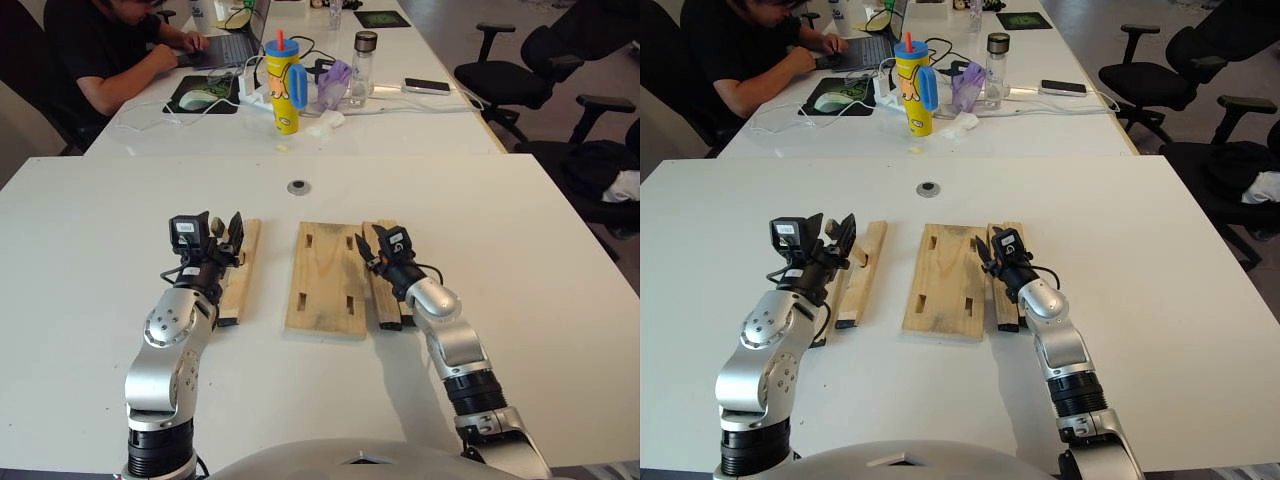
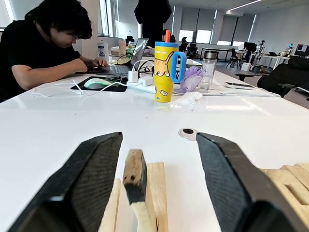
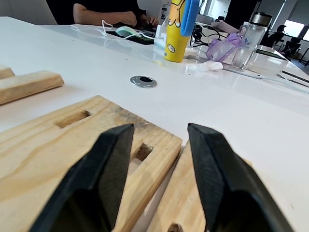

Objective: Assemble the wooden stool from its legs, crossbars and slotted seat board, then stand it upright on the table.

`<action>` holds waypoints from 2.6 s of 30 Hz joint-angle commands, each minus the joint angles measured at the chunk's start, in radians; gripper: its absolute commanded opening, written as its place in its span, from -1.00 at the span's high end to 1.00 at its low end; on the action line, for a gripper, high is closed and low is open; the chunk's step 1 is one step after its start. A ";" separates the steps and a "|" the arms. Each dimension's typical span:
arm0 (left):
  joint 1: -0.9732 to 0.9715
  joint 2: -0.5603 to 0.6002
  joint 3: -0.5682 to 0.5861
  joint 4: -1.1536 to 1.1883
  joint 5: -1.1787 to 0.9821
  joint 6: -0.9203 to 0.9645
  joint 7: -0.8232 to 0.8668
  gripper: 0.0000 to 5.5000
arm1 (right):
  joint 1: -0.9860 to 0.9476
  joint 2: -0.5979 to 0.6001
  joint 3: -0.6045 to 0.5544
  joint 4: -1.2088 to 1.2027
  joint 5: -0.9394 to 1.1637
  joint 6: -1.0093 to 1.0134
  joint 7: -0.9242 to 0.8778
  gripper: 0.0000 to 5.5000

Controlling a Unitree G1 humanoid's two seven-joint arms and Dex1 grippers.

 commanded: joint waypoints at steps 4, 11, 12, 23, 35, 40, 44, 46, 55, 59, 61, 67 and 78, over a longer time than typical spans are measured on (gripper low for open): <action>-0.003 -0.027 0.002 0.036 0.025 -0.005 0.037 -0.04 | -0.024 -0.012 0.005 0.008 -0.002 0.016 0.027 0.25; -0.011 -0.032 -0.015 0.072 0.020 0.005 0.021 0.28 | -0.036 -0.007 0.002 0.016 -0.005 0.017 0.025 0.25; -0.011 -0.031 -0.016 0.077 0.022 0.005 0.020 0.33 | -0.038 -0.006 0.003 0.018 -0.005 0.016 0.025 0.25; -0.041 -0.020 0.001 0.120 0.020 -0.007 0.006 0.85 | -0.048 -0.002 -0.003 0.033 -0.016 0.024 0.001 0.25; -0.344 0.086 0.131 0.203 -0.231 0.018 -0.227 0.85 | -0.138 -0.026 -0.213 0.055 0.432 0.260 0.294 -0.25; -0.482 0.166 0.227 0.309 -0.503 0.154 -0.409 0.85 | -0.166 -0.086 -0.329 0.028 0.781 0.591 0.477 -0.54; -0.557 0.215 0.293 0.375 -0.697 0.288 -0.473 0.85 | -0.199 -0.113 -0.421 0.050 0.961 0.741 0.512 -0.73; -0.582 0.227 0.288 0.405 -0.766 0.343 -0.514 0.85 | -0.202 -0.120 -0.457 0.077 1.003 0.767 0.511 -0.84; -0.592 0.226 0.295 0.451 -0.998 0.505 -0.524 0.85 | -0.227 -0.111 -0.481 0.049 1.124 0.856 0.522 -0.96; -0.576 0.227 0.290 0.477 -1.056 0.555 -0.519 0.85 | -0.217 -0.116 -0.467 0.042 1.140 0.874 0.558 -0.96; -0.569 0.225 0.286 0.477 -1.084 0.580 -0.512 0.85 | -0.213 -0.110 -0.473 0.033 1.160 0.884 0.562 -0.96; -0.550 0.213 0.277 0.508 -1.159 0.632 -0.488 0.85 | -0.212 -0.109 -0.485 0.038 1.218 0.918 0.556 -0.79; -0.539 0.215 0.300 0.528 -1.253 0.644 -0.429 0.85 | -0.198 -0.138 -0.473 0.018 1.227 0.943 0.624 -0.22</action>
